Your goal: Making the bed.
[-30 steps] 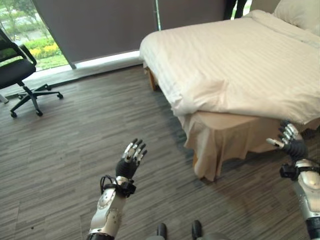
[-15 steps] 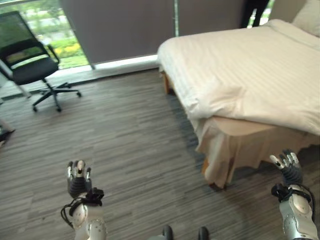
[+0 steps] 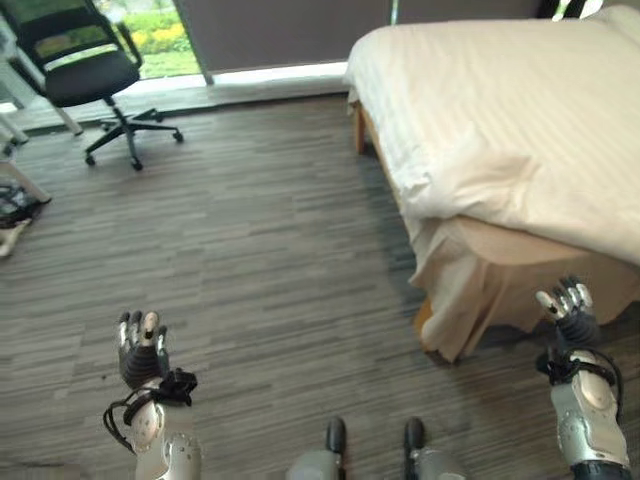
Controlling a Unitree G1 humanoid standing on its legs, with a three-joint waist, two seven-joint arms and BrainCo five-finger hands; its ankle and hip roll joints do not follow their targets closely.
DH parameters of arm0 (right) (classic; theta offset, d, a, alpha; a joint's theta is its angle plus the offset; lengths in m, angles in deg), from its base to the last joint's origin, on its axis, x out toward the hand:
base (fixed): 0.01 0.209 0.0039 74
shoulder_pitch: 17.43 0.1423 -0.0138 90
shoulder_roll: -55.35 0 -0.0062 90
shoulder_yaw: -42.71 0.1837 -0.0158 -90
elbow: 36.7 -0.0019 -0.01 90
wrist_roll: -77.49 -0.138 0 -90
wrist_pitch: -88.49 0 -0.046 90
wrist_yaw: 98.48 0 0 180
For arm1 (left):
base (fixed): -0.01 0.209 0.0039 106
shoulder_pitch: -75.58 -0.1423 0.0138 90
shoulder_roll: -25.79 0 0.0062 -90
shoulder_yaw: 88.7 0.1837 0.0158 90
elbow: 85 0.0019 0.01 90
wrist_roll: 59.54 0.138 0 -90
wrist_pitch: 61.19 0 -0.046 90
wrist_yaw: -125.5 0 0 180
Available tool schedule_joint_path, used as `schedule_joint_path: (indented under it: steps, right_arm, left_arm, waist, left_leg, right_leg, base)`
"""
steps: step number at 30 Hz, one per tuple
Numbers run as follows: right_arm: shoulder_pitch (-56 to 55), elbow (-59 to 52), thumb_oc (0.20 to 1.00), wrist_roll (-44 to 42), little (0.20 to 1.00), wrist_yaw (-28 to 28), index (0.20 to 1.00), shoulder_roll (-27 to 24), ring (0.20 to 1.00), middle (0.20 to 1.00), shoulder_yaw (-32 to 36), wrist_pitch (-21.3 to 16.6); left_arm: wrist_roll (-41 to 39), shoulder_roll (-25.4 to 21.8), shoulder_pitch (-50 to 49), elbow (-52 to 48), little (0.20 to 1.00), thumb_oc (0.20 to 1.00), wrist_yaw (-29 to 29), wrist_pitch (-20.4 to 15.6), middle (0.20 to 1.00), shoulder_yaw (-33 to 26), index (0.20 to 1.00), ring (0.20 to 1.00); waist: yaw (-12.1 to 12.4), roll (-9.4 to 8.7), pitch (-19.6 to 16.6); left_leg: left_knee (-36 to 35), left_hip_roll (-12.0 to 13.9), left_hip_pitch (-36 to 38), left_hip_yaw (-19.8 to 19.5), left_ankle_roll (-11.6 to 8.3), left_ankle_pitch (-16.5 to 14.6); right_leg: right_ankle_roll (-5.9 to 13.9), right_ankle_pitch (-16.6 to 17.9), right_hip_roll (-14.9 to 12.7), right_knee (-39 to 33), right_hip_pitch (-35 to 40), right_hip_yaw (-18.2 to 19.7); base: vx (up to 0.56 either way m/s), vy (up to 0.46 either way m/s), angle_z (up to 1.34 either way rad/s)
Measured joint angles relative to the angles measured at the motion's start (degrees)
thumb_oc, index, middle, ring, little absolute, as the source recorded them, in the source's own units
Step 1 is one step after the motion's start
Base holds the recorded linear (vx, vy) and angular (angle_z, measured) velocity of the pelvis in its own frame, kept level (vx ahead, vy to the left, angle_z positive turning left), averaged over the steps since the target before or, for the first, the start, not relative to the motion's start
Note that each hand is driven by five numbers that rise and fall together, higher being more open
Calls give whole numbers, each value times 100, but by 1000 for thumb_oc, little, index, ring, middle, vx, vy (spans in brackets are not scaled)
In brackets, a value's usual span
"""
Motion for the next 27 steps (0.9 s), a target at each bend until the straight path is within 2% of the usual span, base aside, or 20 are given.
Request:
schedule_joint_path:
  steps: [2,3,4,5,6,8,9,10,12,14,15,16,17,18,20,22,23,24,25,27]
  right_arm:
    - [23,47,1000,1,1000,-6,1000,-6,1000,1000,-3,0]
    - [89,73,1000,0,1000,1,1000,-74,1000,1000,-12,-4]
    - [192,166,1000,-3,1000,7,1000,-83,1000,1000,7,2]
    - [226,204,1000,-4,1000,15,1000,-90,1000,1000,28,-1]
    - [259,219,1000,-3,1000,15,1000,-110,1000,1000,28,-1]
    - [321,232,1000,4,1000,52,1000,-218,1000,1000,55,2]
    - [458,245,1000,3,1000,92,1000,-359,1000,1000,15,8]
    - [556,214,1000,6,1000,101,1000,-510,1000,1000,-35,21]
    - [579,250,1000,79,1000,-17,1000,-818,1000,1000,-170,59]
    - [579,352,1000,307,1000,-175,1000,-1260,1000,1000,-330,222]
    - [611,452,1000,495,1000,-275,1000,-1662,1000,1000,-412,284]
    - [822,619,1000,525,1000,-288,1000,-1829,1000,1000,-508,298]
    - [1201,1017,1000,658,1000,-359,1000,-2099,1000,1000,-707,390]
    - [1630,1494,1000,751,1000,-425,1000,-2468,1000,1000,-877,433]
    - [2566,2463,1000,990,1000,-462,1000,-2924,1000,1000,-1667,579]
    - [3705,3242,1000,1198,1000,-486,1000,-3074,1000,1000,-2280,640]
    - [4977,4101,1000,1377,1000,-476,1000,-3173,1000,1000,-2958,744]
    - [5347,4262,1000,1429,1000,-464,1000,-3221,1000,1000,-2998,747]
    - [6375,4860,1000,1649,1000,-439,1000,-3250,1000,1000,-3574,753]
    - [7261,5284,1000,1941,1000,-416,1000,-3239,1000,1000,-3898,748]
  left_arm:
    - [102,15,-28,-14,1000,1000,126,-1,1000,117,1000,1000]
    - [105,45,-21,-15,1000,1000,199,2,1000,195,1000,1000]
    - [108,36,56,13,1000,1000,214,13,1000,229,1000,1000]
    - [111,40,174,18,1000,1000,212,40,1000,261,1000,1000]
    - [129,23,206,19,1000,1000,237,60,1000,287,1000,1000]
    - [149,10,307,18,1000,1000,243,101,1000,428,1000,1000]
    - [156,-2,324,22,1000,1000,275,166,1000,678,1000,1000]
    - [153,-7,393,20,1000,1000,406,238,1000,888,1000,1000]
    - [137,-51,375,32,1000,1000,636,261,1000,1035,1000,1000]
    - [-28,-136,384,26,1000,1000,937,347,1000,1105,1000,1000]
    - [-30,-239,369,0,1000,1000,1201,382,1000,1174,1000,1000]
    - [-139,-275,301,-35,1000,1000,1340,394,1000,1166,1000,1000]
    - [-258,-297,240,-80,1000,1000,1447,438,1000,1172,1000,1000]
    - [-301,-294,182,-146,1000,1000,1605,477,1000,1204,1000,1000]
    - [-652,-398,127,-237,1000,1000,1794,515,1000,1283,1000,1000]
    - [-899,-494,36,-326,1000,1000,1910,521,1000,1344,1000,1000]
    - [-1042,-639,-20,-335,1000,1000,1960,570,1000,1498,1000,1000]
    - [-1092,-683,-10,-353,1000,1000,1987,588,1000,1525,1000,1000]
    - [-1146,-808,-39,-370,1000,1000,1995,586,1000,1508,1000,1000]
    - [-1146,-979,-65,-369,1000,1000,1991,621,1000,1510,1000,1000]
  waist:
    - [-23,6,10]
    - [-38,97,-22]
    - [-77,16,7]
    - [-58,-170,14]
    - [-1,-325,-7]
    - [91,-478,34]
    - [151,-578,21]
    - [130,-534,-2]
    - [146,-368,-45]
    - [136,-279,-59]
    - [93,-239,-89]
    - [97,-250,-92]
    - [94,-243,-96]
    - [89,-165,-137]
    - [127,-161,-138]
    - [262,-214,-151]
    - [306,-171,-177]
    - [400,-151,-179]
    - [535,-129,-175]
    - [849,-107,-162]
  left_leg:
    - [5,151,213,-29,-183,-91]
    - [333,390,172,83,-360,-170]
    - [854,415,-11,73,-503,-248]
    - [1535,351,-351,58,-469,-188]
    - [1961,351,-551,22,-562,-33]
    - [2891,314,-1056,-139,-484,-8]
    - [2639,269,-1223,-25,-468,-58]
    - [1577,263,-1160,188,-420,-22]
    - [467,291,-842,221,-347,75]
    - [543,290,-742,310,-308,103]
    - [598,258,-570,402,-293,113]
    - [400,248,-360,385,-292,116]
    - [200,232,-118,389,-286,120]
    - [75,243,93,366,-188,191]
    - [-119,239,167,367,-214,176]
    - [-110,157,82,318,-172,204]
    - [-81,111,-128,278,-139,231]
    - [-89,86,-244,232,-105,291]
    - [-83,74,-503,194,-127,323]
    - [-84,61,-740,104,-103,391]
  right_leg:
    - [-166,56,106,50,144,-84]
    - [-335,-51,310,37,326,-198]
    - [-465,-103,344,37,378,-241]
    - [-600,-98,322,-14,451,-303]
    - [-638,-145,336,-10,461,-296]
    - [-764,-163,398,-99,582,-200]
    - [-821,-181,393,-167,649,-126]
    - [-874,-215,464,-199,656,-118]
    - [-955,-49,654,-417,870,-83]
    - [-988,-59,718,-430,975,-151]
    - [-946,-122,726,-429,1048,-186]
    - [-923,-137,727,-429,1076,-173]
    - [-900,-151,728,-429,1086,-148]
    - [-835,-189,773,-428,1093,-195]
    - [-777,-195,788,-430,1058,-231]
    - [-688,-186,722,-431,975,-245]
    - [-603,-157,716,-437,791,-255]
    - [-591,-141,661,-435,689,-299]
    - [-563,-115,655,-440,454,-344]
    - [-528,-97,655,-437,232,-413]
  base:
    - [211,-232,31]
    - [194,-307,24]
    - [175,-319,21]
    - [167,-259,9]
    - [167,-185,-7]
    - [237,-111,-24]
    - [367,-43,-33]
    - [302,-9,-33]
    - [183,3,-28]
    - [180,46,-12]
    - [195,74,-4]
    - [181,75,-13]
    - [91,66,-8]
    - [88,67,7]
    - [-22,48,20]
    - [-128,36,14]
    - [-93,15,18]
    - [-116,29,28]
    - [-67,20,23]
    - [-90,22,23]
